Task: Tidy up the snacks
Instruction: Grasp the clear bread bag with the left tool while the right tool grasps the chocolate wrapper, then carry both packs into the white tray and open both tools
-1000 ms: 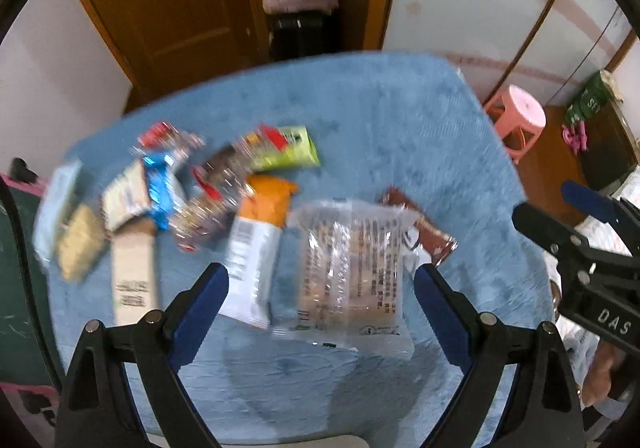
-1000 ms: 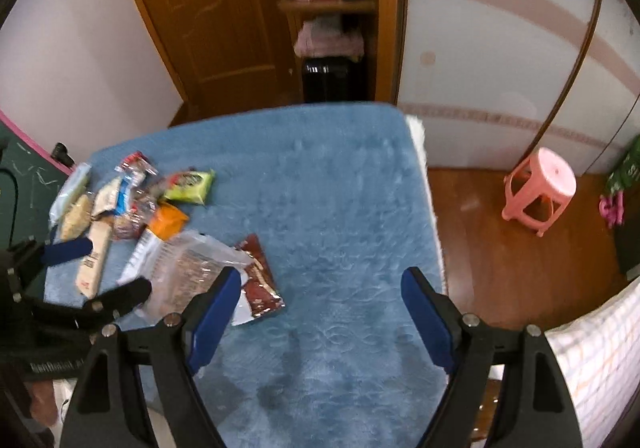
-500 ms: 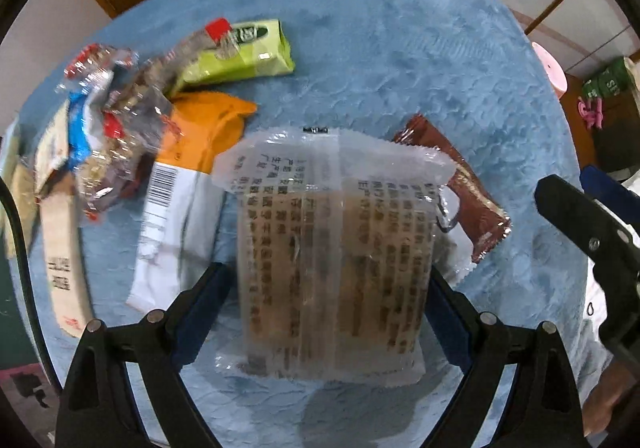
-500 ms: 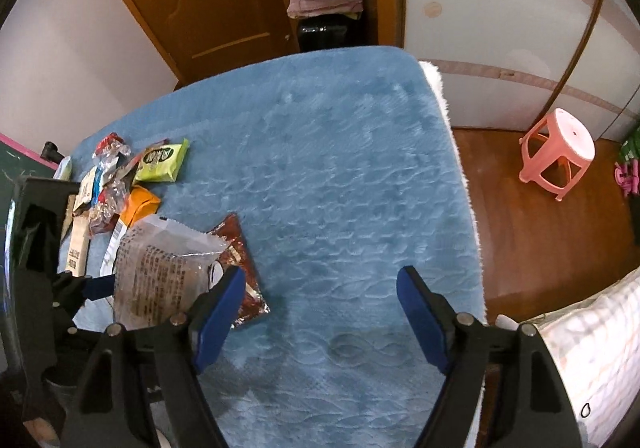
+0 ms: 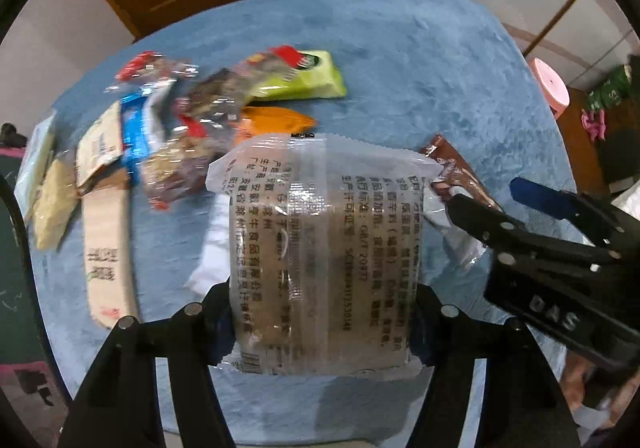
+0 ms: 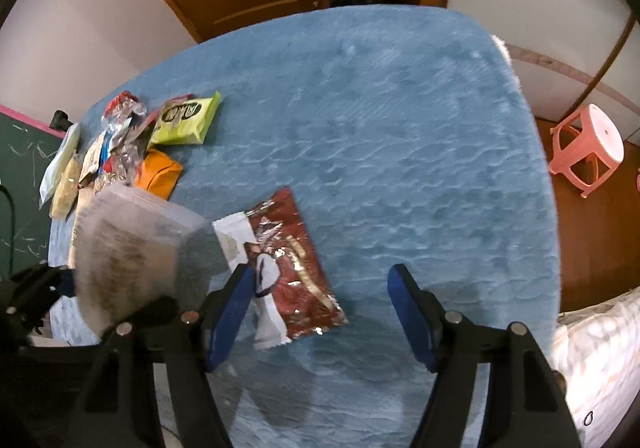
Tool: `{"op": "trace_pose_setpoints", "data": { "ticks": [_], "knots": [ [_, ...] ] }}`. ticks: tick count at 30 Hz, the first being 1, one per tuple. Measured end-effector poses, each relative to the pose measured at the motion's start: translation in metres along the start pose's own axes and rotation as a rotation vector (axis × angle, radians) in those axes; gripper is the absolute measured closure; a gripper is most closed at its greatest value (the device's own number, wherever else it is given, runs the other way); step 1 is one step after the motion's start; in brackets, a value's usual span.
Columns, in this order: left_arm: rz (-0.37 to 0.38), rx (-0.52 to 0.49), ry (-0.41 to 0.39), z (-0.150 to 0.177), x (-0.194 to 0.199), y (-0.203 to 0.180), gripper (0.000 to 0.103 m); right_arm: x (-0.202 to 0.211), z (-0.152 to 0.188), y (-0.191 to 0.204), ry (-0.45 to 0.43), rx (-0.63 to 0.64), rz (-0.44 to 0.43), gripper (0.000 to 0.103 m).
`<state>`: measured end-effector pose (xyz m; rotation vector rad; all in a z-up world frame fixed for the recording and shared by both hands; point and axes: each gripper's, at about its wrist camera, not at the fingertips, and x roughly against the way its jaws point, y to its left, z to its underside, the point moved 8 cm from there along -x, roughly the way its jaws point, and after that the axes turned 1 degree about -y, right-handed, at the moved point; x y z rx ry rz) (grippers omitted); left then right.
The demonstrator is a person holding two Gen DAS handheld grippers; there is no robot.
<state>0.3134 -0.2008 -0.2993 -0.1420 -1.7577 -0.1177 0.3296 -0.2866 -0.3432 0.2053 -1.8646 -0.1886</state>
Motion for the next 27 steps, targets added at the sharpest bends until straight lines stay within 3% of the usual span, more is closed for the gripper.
{"op": "trace_pose_setpoints", "data": {
  "ticks": [2,5,9,13,16,19,23,27],
  "knots": [
    [0.009,0.015,-0.011,0.001,0.008,0.004,0.038,-0.001,0.0,0.003,0.001,0.011,0.019,0.035],
    [0.027,0.042,-0.023,0.0,0.021,0.013,0.038,-0.001,0.003,0.018,0.017,0.045,-0.018,0.06],
    [0.037,0.062,-0.045,0.003,0.038,0.028,0.038,-0.003,0.01,0.033,0.038,0.102,0.023,0.059],
    [0.05,0.069,-0.056,0.015,0.053,0.044,0.037,-0.01,0.013,0.039,0.061,0.096,0.044,0.049],
    [0.063,0.074,-0.063,0.024,0.06,0.049,0.037,-0.012,0.016,0.042,0.061,0.125,0.08,0.047],
    [0.057,0.077,-0.096,0.03,0.076,0.057,0.037,-0.014,0.027,0.051,0.042,0.18,0.169,0.058],
    [0.054,0.067,-0.148,0.042,0.112,0.07,0.037,0.003,0.036,0.062,0.017,0.141,0.16,0.062],
    [0.038,0.046,-0.215,0.064,0.158,0.086,0.037,0.057,0.047,0.073,-0.08,0.102,0.115,0.062]
  ]
}}
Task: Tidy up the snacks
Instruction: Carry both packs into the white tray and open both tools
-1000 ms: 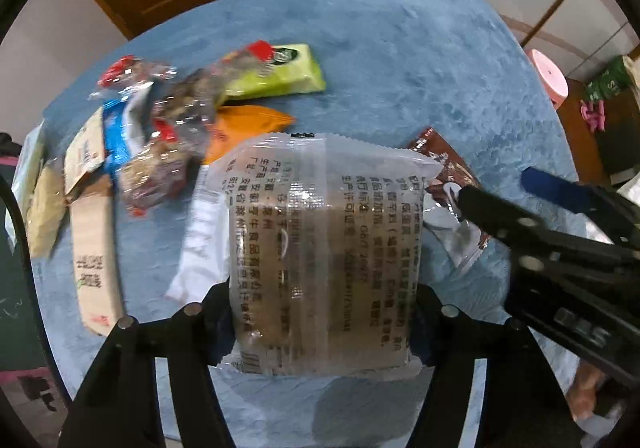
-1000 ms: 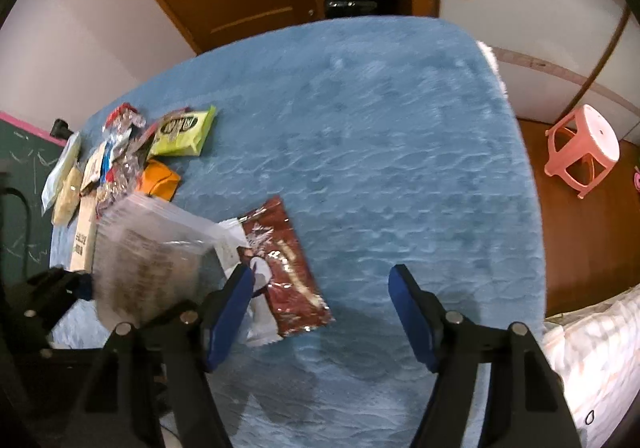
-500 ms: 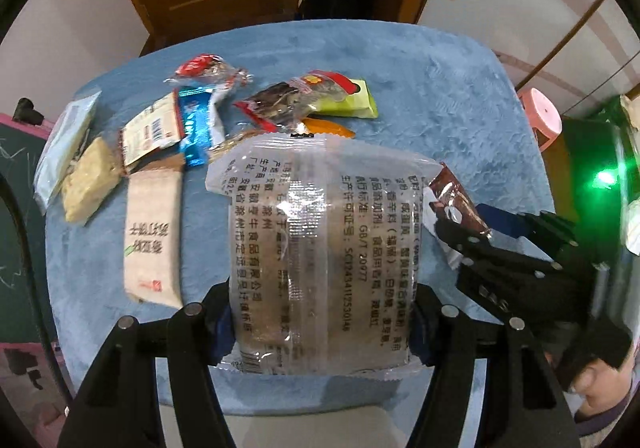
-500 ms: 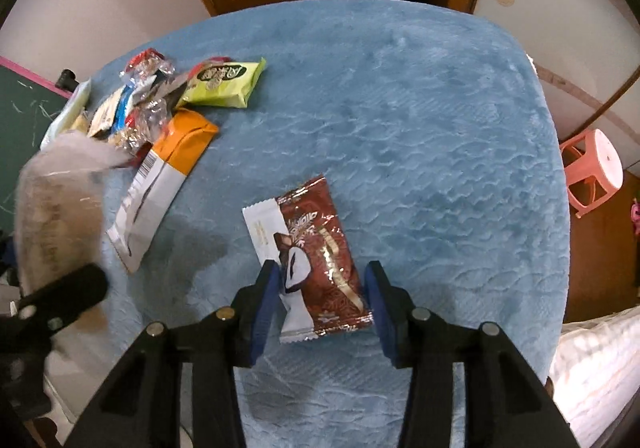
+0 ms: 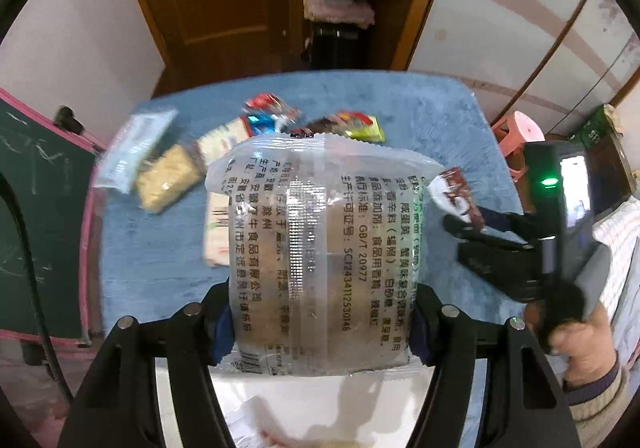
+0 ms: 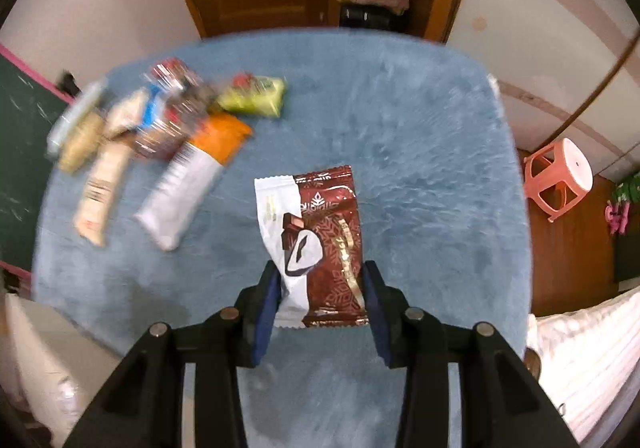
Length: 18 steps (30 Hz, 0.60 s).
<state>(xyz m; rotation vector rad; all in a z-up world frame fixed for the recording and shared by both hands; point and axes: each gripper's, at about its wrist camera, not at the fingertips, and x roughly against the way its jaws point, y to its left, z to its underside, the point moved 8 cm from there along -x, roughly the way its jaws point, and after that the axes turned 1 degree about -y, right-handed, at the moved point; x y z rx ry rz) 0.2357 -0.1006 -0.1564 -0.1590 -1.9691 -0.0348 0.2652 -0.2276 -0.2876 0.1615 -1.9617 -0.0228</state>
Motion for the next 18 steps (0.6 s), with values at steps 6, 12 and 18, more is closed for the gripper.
{"op": "trace_pose_setpoints", "data": {
  "ticks": [6,12,18],
  "knots": [
    [-0.001,-0.034,-0.108,0.028,0.078,0.02,0.037,0.108,0.015,0.025,-0.175,0.005,-0.117,0.062],
    [-0.007,-0.074,-0.226,0.07,0.145,0.037,0.036,0.201,0.051,0.064,-0.305,0.031,-0.251,0.062],
    [-0.005,-0.086,-0.287,0.121,0.172,0.052,0.035,0.243,0.098,0.113,-0.36,0.096,-0.348,0.061]
  ]
}}
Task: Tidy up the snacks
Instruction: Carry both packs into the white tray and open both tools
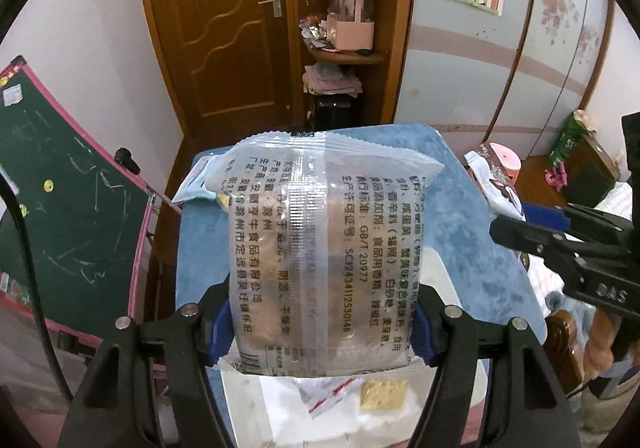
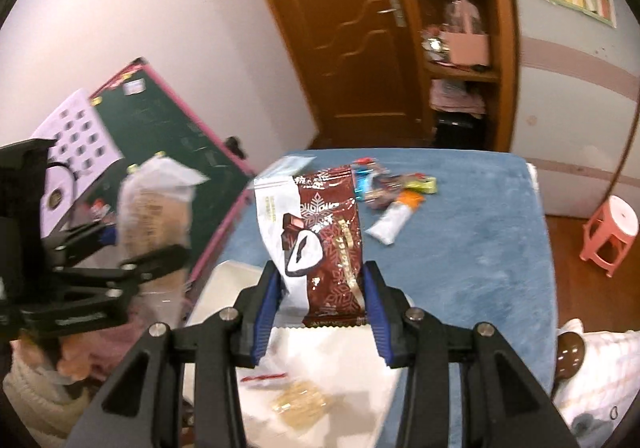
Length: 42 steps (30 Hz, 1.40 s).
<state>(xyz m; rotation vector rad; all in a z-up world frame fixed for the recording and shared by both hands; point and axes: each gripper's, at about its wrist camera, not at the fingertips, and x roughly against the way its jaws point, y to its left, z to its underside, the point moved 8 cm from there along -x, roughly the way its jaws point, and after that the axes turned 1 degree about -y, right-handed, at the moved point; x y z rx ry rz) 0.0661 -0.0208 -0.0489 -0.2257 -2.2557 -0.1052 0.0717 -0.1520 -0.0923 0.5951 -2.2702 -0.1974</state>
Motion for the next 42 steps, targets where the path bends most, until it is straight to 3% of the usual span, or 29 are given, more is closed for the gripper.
{"op": "trace_pose_setpoints", "data": {
  "ticks": [3,11,17,22,29,42],
  "knots": [
    [0.001,0.001,0.013,0.029,-0.003,0.0,0.035,0.001,0.021,0.019,0.001,0.01,-0.005,0.061],
    [0.014,0.02,0.094,0.09,-0.054,-0.011,0.034,-0.029,0.066,0.014,0.047,0.019,0.137,0.06],
    [0.027,0.019,0.149,0.114,-0.081,-0.022,0.021,-0.044,0.084,0.003,0.088,0.013,0.209,0.054],
    [0.048,0.039,0.187,0.121,-0.092,-0.024,0.02,-0.04,0.084,-0.004,0.037,0.002,0.27,0.035],
    [0.049,0.025,0.123,0.112,-0.083,-0.023,0.016,-0.045,0.091,-0.009,0.053,-0.068,0.215,0.034],
    [0.058,0.037,0.117,0.11,-0.084,-0.025,0.016,-0.049,0.098,-0.008,0.072,-0.082,0.196,0.034]
  ]
}}
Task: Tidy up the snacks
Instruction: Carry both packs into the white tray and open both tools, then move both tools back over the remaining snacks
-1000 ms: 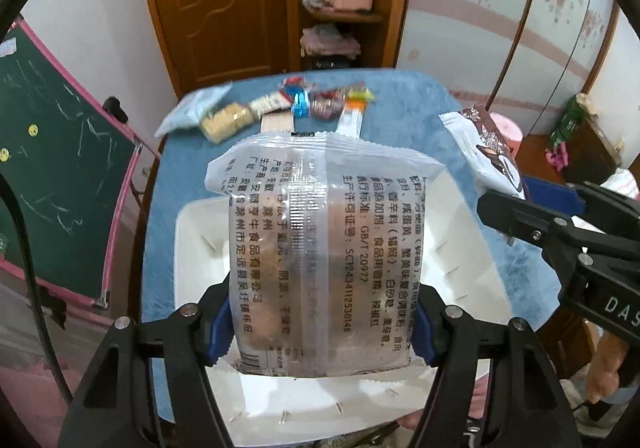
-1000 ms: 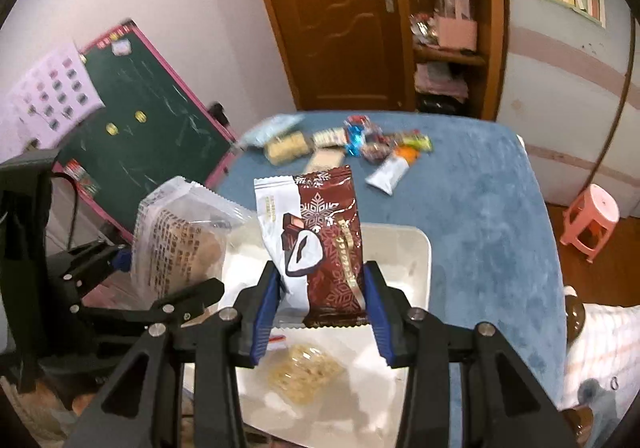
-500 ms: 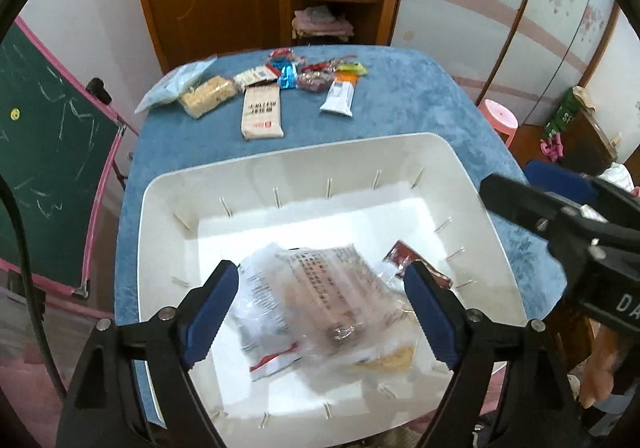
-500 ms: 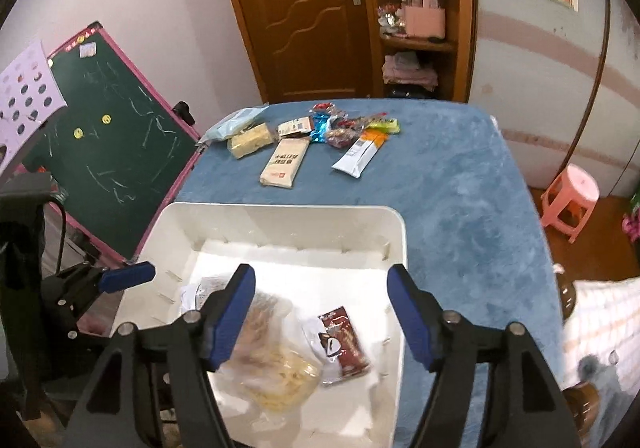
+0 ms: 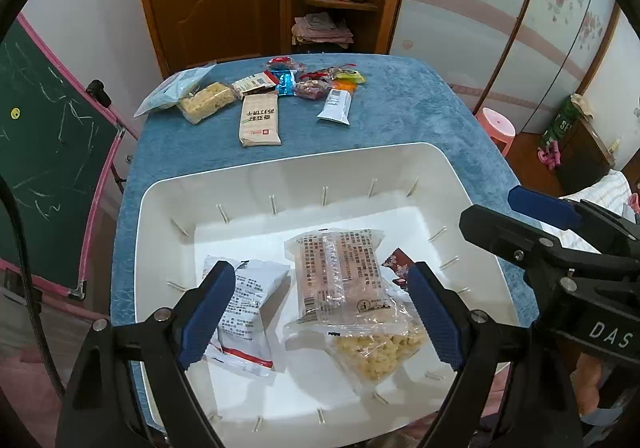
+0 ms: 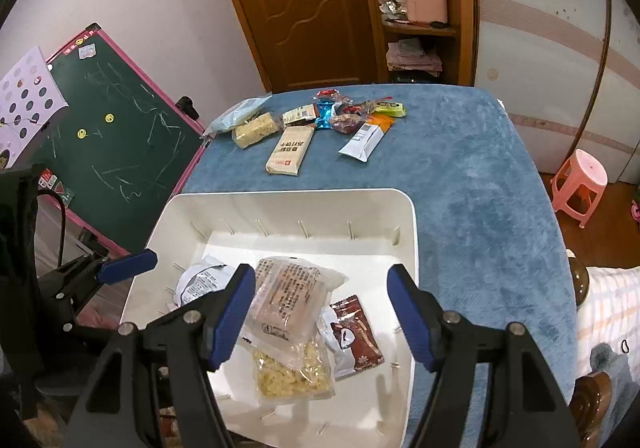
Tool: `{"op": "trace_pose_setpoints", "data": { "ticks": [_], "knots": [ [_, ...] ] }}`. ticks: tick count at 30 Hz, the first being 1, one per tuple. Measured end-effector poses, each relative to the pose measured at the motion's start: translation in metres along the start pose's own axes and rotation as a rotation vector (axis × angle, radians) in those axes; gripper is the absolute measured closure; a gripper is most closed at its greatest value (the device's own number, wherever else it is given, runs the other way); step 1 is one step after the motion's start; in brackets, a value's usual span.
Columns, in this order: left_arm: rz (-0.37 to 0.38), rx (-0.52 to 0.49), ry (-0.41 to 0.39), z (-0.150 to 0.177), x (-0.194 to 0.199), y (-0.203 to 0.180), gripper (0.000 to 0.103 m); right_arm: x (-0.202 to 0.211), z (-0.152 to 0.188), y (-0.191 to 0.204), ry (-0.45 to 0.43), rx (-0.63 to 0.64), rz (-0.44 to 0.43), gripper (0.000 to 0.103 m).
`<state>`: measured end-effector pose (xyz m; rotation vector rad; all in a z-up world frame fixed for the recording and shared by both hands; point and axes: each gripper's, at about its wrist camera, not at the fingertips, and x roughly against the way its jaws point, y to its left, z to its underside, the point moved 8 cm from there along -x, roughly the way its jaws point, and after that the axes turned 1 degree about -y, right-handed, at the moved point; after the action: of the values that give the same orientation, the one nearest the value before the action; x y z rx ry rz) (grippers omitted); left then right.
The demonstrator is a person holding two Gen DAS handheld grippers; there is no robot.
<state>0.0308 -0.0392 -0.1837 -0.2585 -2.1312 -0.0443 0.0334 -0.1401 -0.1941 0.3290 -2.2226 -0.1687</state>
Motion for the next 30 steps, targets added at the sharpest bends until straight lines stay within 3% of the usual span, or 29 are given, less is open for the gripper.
{"op": "trace_pose_setpoints", "data": {
  "ticks": [21,30],
  "knots": [
    [-0.01,0.021,-0.001,-0.002,-0.006,0.011,0.016,-0.016,0.003,-0.002,0.036,-0.022,0.006,0.034],
    [-0.044,0.01,-0.053,-0.047,0.014,0.041,0.016,-0.013,-0.036,-0.011,0.013,-0.026,0.034,0.034]
  ]
}}
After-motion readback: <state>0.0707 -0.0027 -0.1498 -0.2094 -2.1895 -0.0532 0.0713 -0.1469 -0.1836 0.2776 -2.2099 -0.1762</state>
